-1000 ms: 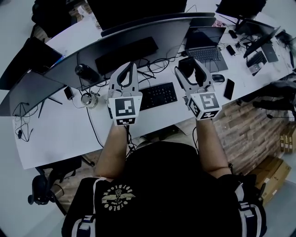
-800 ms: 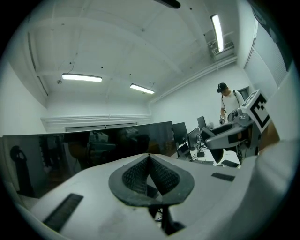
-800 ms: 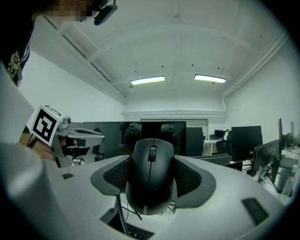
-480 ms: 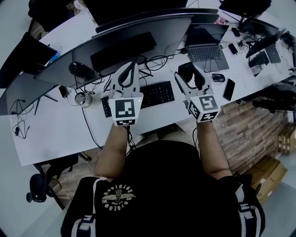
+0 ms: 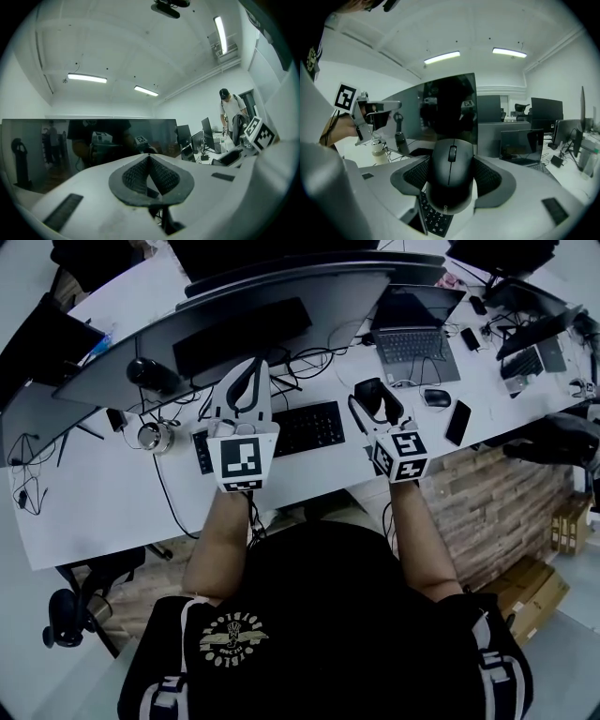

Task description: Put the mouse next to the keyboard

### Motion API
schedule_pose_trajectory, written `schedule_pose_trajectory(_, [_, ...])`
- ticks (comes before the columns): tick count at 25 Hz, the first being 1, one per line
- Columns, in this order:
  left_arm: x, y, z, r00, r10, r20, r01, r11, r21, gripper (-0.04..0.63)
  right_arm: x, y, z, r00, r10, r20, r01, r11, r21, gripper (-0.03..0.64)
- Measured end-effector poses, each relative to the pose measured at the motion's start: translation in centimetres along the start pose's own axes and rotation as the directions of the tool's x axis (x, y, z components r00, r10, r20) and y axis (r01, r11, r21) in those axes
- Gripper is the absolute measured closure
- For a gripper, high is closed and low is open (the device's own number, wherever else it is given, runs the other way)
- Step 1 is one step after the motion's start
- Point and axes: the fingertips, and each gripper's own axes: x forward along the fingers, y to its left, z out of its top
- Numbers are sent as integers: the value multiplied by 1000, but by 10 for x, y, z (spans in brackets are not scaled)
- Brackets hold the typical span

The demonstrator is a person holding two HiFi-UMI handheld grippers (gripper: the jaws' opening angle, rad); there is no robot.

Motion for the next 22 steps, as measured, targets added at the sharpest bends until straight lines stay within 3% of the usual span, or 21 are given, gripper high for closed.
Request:
schedule_pose_trajectory(11, [3,11,-4,999,42,-16,-42,999,6,594,29,-24,-69,985,6,-170,3,999,53,328])
schedule_pose_trajectory(22, [-9,32,-15,992,112,-52,-112,994,12,594,53,-40,-134,944,15,-329,7,998,63,328])
